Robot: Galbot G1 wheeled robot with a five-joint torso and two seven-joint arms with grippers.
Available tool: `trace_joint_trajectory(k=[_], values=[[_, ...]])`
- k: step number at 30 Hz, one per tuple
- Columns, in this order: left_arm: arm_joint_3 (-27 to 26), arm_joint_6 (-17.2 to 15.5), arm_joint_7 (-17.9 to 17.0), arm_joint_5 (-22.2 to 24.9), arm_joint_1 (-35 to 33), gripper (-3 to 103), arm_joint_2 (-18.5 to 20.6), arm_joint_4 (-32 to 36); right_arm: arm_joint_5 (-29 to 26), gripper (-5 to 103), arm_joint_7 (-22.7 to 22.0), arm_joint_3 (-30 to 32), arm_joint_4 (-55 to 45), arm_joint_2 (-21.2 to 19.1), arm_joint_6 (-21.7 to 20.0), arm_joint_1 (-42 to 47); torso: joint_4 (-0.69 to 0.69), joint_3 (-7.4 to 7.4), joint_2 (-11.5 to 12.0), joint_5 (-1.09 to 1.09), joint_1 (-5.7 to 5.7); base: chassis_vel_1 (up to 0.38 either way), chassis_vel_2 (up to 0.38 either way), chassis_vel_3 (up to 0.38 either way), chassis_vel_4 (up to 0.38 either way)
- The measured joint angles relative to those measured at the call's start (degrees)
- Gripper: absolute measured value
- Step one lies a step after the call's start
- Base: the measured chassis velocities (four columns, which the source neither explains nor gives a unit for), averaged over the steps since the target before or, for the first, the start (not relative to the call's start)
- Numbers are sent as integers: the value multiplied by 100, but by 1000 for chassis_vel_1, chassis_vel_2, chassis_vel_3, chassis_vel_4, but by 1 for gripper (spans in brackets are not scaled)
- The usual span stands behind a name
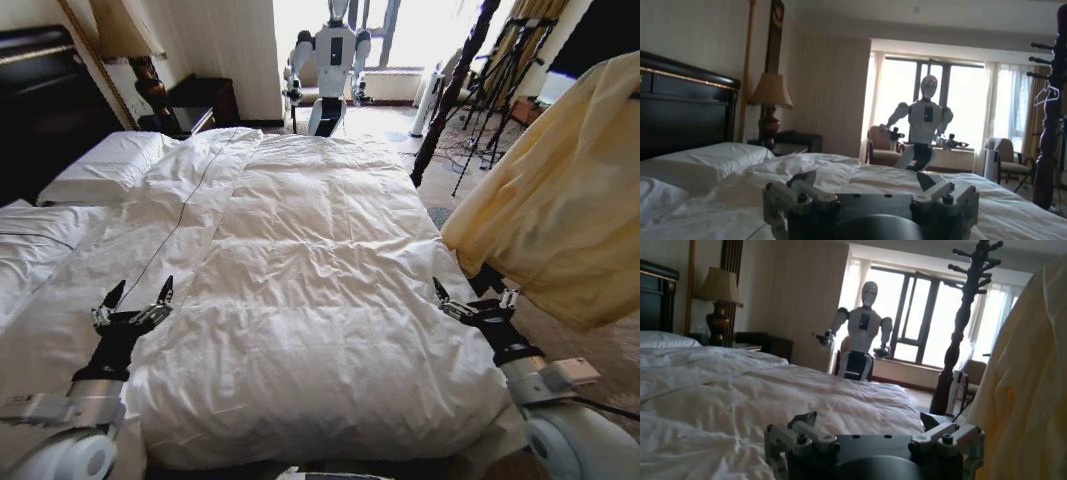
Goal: Pick up the clothes from the bed and hang them on the clothes hanger.
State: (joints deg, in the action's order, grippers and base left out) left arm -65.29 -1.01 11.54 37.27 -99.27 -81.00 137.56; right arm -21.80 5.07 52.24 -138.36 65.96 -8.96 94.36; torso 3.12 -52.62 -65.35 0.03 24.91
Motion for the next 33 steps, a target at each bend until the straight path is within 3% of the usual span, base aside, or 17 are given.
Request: trace_joint_trajectory(k=[33], values=[[-4,1,-11,7,-2,100,0,0,-10,100,-11,-2,6,0,1,-8,0,0,0,0,0,0,0,0,0]])
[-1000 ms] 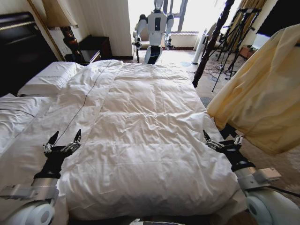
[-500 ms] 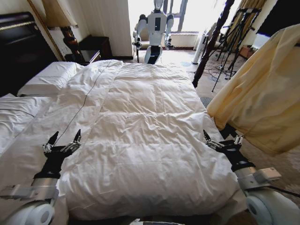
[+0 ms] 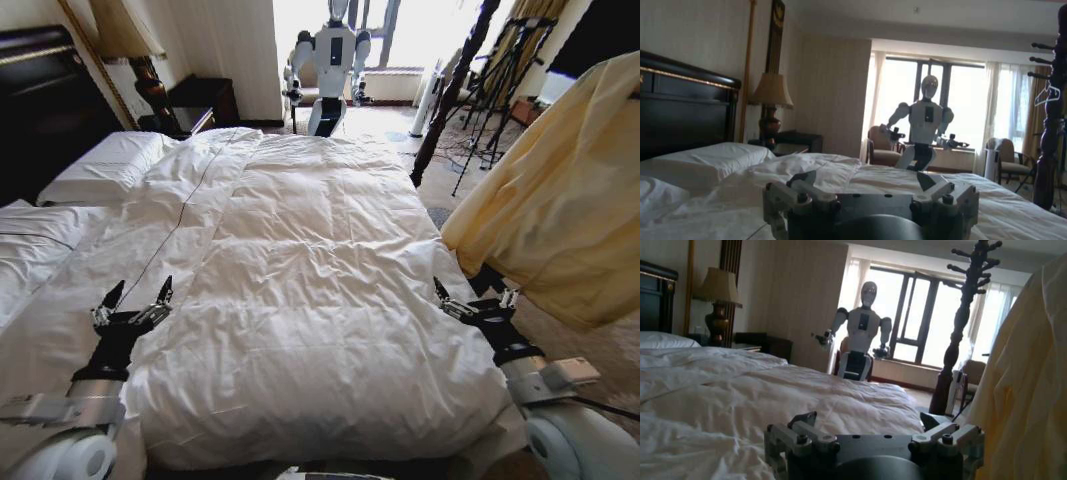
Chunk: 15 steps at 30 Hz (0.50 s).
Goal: Pick up the clothes from the bed and hang them on the clothes hanger.
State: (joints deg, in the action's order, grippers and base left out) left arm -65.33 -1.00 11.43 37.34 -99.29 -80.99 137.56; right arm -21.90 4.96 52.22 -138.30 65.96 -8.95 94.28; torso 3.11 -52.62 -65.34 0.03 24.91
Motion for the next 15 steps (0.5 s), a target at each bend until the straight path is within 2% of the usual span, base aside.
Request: trace_joint_trajectory(k=[15], values=[[0,-1,0,0,0,100,0,0,-1,100,-1,0,0,0,0,0,0,0,0,0,0,0,0,0,0]])
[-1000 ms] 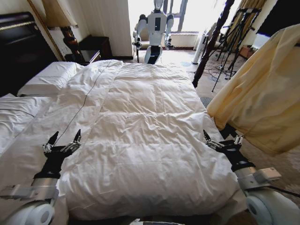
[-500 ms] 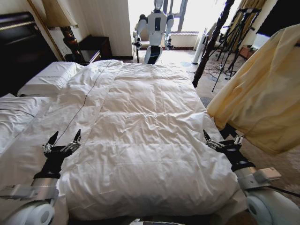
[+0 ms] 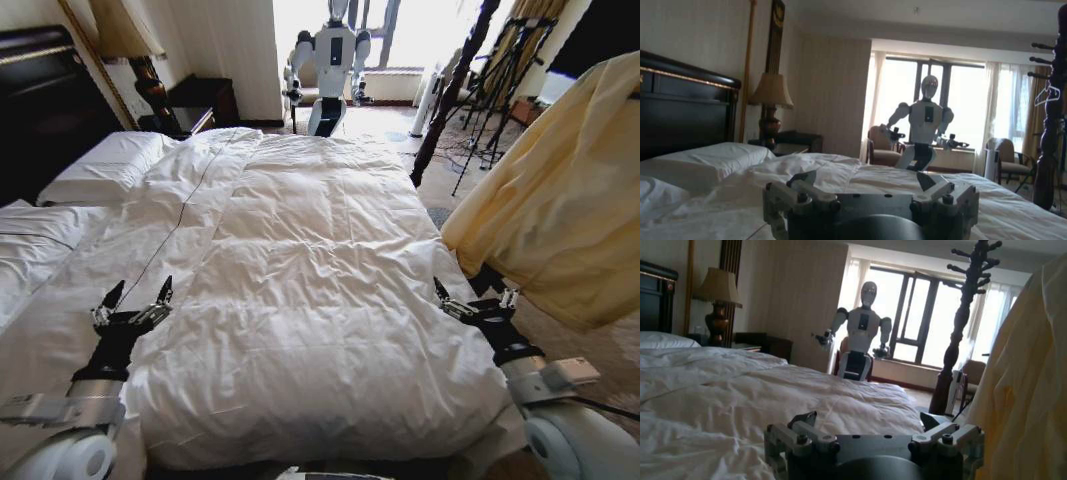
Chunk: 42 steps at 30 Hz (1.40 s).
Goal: Pick up the clothes from the bed and hang them on the clothes hanger.
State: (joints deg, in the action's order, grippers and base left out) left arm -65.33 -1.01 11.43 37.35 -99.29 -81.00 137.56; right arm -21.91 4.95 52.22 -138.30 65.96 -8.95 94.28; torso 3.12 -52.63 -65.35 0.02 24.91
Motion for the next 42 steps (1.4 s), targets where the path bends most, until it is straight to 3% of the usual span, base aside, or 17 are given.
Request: trace_joint_trajectory(k=[42], values=[[0,0,0,0,0,100,0,0,0,100,0,0,0,0,0,0,0,0,0,0,0,0,0,0,0]])
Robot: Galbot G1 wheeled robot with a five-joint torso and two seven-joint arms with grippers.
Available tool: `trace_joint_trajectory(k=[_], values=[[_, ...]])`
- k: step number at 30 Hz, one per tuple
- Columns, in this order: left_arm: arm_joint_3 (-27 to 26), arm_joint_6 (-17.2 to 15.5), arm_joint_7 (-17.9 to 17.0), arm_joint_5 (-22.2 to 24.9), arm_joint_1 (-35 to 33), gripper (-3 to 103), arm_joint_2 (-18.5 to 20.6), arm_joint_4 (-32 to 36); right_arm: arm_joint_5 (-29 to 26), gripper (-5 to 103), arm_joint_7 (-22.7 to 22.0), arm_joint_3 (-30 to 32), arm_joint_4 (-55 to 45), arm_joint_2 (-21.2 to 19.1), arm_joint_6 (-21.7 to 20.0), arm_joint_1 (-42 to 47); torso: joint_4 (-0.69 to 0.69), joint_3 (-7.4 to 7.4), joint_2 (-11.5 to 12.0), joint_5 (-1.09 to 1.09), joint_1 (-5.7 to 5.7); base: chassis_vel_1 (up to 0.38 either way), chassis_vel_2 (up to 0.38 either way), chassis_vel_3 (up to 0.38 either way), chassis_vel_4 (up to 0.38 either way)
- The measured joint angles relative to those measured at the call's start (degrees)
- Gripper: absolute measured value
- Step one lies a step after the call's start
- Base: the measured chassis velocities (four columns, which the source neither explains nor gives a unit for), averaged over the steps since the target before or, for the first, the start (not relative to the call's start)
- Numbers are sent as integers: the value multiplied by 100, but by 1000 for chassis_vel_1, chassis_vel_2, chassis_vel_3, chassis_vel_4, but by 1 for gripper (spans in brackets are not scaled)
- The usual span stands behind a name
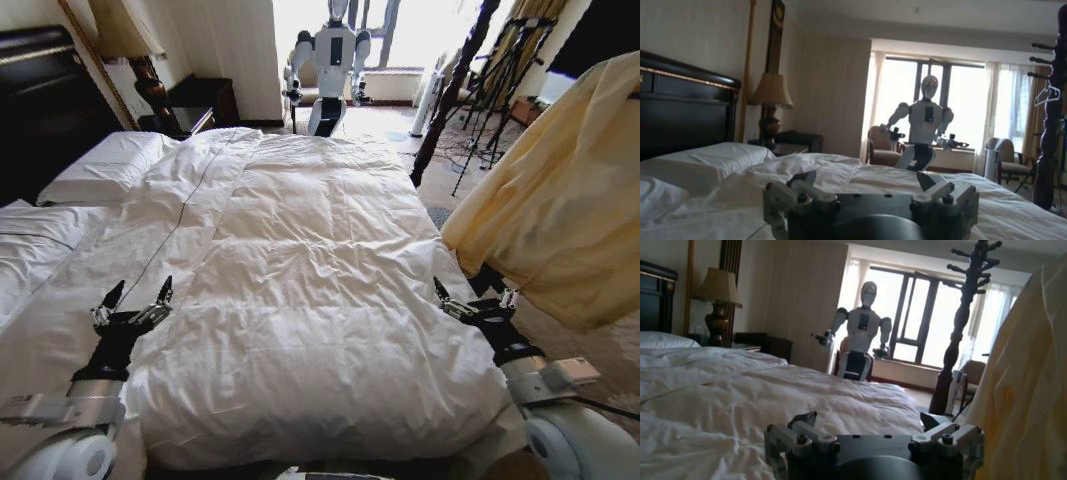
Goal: Pick up the clothes from the bed and hang them on the clothes hanger.
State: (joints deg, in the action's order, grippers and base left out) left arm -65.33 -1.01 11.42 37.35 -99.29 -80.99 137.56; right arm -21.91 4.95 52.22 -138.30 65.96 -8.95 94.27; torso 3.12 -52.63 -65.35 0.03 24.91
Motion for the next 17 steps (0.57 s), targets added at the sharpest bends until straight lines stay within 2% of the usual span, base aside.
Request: trace_joint_trajectory(k=[17], values=[[0,0,0,0,0,100,0,0,0,100,0,0,0,0,0,0,0,0,0,0,0,0,0,0,0]])
